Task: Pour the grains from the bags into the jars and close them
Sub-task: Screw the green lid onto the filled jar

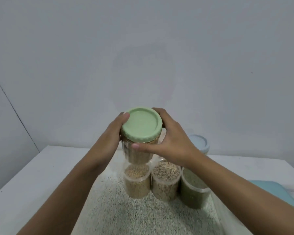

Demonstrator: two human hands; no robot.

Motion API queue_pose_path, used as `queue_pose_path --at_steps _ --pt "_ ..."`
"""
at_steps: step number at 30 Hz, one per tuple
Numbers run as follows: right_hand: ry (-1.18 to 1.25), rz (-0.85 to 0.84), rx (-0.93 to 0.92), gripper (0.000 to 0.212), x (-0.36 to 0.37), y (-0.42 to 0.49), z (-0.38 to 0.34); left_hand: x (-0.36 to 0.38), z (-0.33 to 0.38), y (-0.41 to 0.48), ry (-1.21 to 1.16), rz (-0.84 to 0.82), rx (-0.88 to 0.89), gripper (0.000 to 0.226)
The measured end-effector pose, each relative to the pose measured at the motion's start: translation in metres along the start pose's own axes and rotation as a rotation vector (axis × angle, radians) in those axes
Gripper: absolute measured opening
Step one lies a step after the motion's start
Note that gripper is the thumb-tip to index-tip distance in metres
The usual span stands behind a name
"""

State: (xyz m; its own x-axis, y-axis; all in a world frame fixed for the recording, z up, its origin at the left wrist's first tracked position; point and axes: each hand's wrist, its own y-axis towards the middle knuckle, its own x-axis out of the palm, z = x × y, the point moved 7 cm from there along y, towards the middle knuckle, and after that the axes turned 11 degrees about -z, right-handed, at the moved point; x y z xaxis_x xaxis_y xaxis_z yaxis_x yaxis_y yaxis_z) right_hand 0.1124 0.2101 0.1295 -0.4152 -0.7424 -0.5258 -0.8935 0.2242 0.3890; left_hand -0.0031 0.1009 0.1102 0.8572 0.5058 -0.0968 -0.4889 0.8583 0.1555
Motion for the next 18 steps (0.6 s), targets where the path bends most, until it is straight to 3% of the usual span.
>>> queue_pose_path --at_steps 8,13,18 --pt "-0.217 -0.07 0.134 0.096 0.011 0.062 0.067 -0.024 -0.054 0.077 0.125 -0.101 -0.047 0.044" --pt "-0.36 -0.135 0.223 0.084 0.028 0.077 0.116 -0.026 -0.11 0.102 0.049 -0.096 -0.165 0.04" --pt "-0.571 -0.287 0.327 0.11 0.038 0.077 0.142 -0.02 -0.152 0.113 -0.053 -0.101 -0.268 0.04"
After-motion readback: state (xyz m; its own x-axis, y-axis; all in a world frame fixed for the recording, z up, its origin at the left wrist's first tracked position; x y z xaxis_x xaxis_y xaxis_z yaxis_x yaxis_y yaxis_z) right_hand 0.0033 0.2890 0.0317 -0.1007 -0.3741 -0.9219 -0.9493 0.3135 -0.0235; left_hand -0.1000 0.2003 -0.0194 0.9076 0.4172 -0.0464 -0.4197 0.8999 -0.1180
